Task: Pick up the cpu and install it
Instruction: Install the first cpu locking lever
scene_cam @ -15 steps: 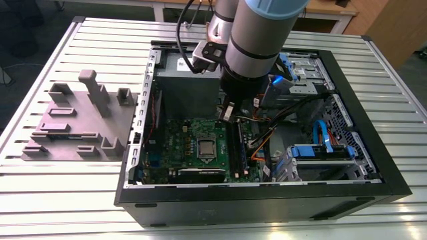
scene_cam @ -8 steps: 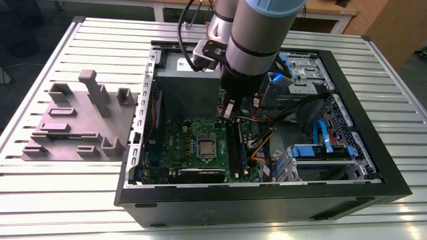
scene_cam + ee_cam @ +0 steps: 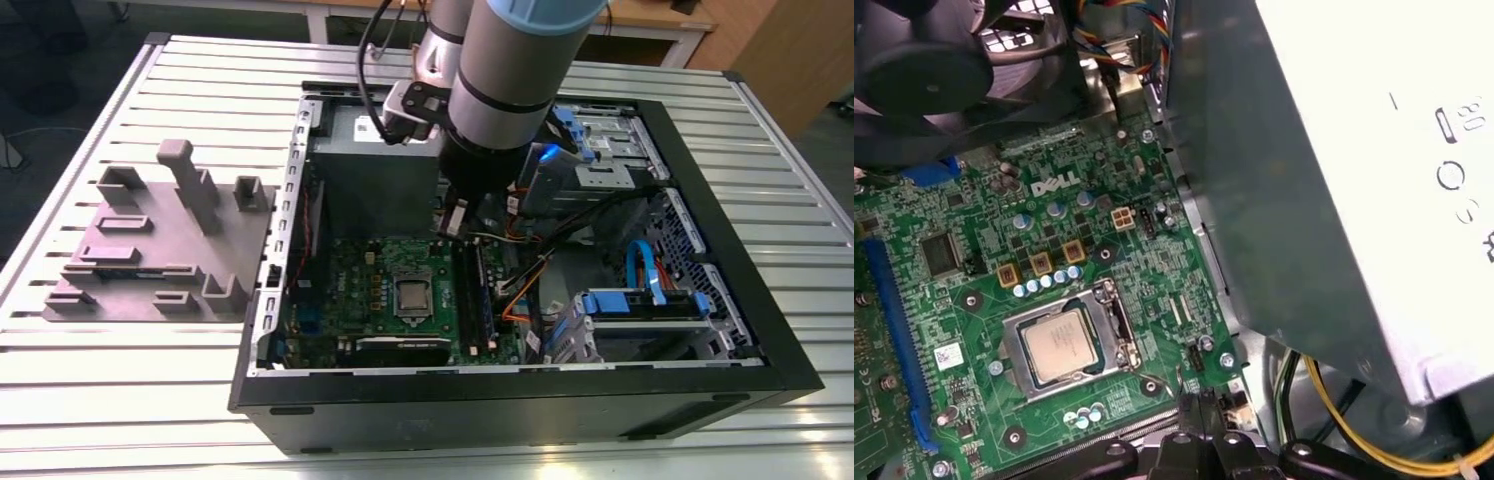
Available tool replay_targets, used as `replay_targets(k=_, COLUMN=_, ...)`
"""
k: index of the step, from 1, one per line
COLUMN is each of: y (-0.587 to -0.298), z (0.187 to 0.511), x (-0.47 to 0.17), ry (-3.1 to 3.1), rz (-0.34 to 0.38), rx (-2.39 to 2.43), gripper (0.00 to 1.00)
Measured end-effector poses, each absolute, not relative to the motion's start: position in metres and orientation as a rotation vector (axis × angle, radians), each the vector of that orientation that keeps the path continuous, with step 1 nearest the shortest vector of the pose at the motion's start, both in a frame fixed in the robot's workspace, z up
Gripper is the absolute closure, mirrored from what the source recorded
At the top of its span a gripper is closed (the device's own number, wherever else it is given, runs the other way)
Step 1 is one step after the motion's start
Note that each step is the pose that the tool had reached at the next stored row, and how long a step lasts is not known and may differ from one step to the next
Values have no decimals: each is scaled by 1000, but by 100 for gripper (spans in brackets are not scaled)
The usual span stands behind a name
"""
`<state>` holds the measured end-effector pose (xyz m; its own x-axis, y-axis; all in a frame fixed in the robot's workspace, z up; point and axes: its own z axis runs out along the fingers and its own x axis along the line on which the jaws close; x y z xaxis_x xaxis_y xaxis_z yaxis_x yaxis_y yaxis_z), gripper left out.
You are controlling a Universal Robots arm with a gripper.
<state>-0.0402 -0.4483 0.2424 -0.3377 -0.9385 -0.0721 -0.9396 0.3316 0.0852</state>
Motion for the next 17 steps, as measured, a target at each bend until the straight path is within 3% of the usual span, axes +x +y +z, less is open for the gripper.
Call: replay_targets(k=17, y=-447, z=242, x=-40, ry=2541, rz=175, rx=-1824, gripper=90)
